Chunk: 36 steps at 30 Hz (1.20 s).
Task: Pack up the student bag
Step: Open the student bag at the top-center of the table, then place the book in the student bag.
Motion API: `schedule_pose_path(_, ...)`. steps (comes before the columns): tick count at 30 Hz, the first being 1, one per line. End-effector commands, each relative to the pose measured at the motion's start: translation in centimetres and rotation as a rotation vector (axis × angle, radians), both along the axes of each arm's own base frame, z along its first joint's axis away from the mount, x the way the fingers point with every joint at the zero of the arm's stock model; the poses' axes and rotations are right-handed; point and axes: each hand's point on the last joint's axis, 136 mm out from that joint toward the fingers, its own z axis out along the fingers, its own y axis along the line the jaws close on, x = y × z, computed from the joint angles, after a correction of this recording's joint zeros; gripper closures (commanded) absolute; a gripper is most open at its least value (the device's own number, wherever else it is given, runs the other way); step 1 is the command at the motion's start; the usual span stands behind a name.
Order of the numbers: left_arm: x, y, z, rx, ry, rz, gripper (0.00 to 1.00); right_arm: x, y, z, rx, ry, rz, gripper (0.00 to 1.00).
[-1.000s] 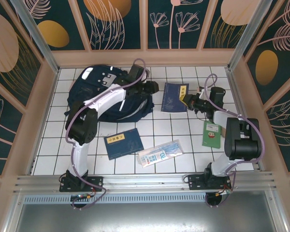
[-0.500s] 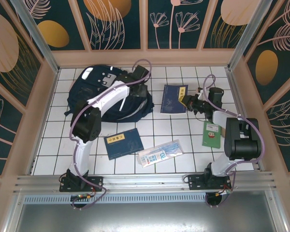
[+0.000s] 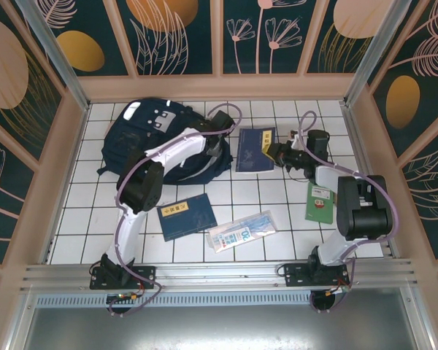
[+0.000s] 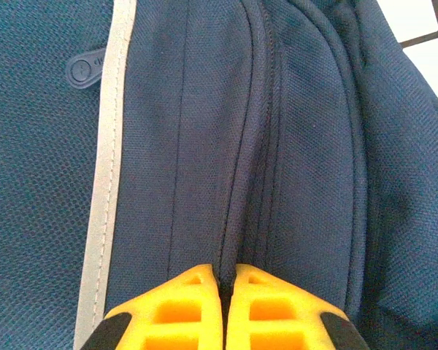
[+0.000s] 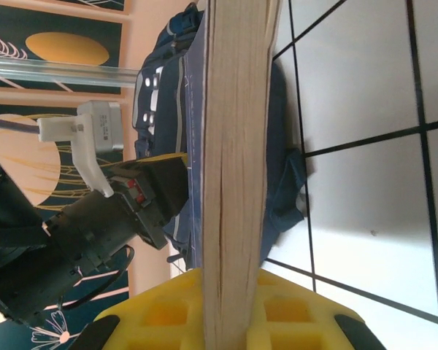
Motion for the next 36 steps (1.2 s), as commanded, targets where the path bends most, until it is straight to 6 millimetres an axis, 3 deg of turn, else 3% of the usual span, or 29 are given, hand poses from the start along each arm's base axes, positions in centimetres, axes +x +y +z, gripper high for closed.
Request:
schedule_pose_path(1, 0.7, 0.9, 7.0, -0.059, -0.126, 0.017, 1.0, 1.6, 1.5, 2.5, 0.024, -0.094, 0.016, 1.0)
schedule_pose_path(12, 1.3, 3.3, 19.0, -0.397, -0.306, 0.059, 1.0, 3.8, 7.3, 3.9, 0.099, -0.132, 0.05, 1.0)
schedule_pose_path(19, 2.2, 5.7, 23.9, -0.651, -0.368, 0.044, 1.0, 5.5, 13.4, 4.6, 0.154, -0.159, 0.075, 1.0)
schedule_pose_path(28, 2.6, 6.0, 27.0, -0.793, -0.38, 0.018, 1.0, 8.7, 22.7, 3.6, 0.21, -0.125, 0.083, 1.0)
schedule_pose_path(36, 2.4, 5.3, 27.7, -0.861, -0.361, 0.002, 1.0, 11.2, 30.1, 1.6, 0.246, -0.078, 0.086, 1.0)
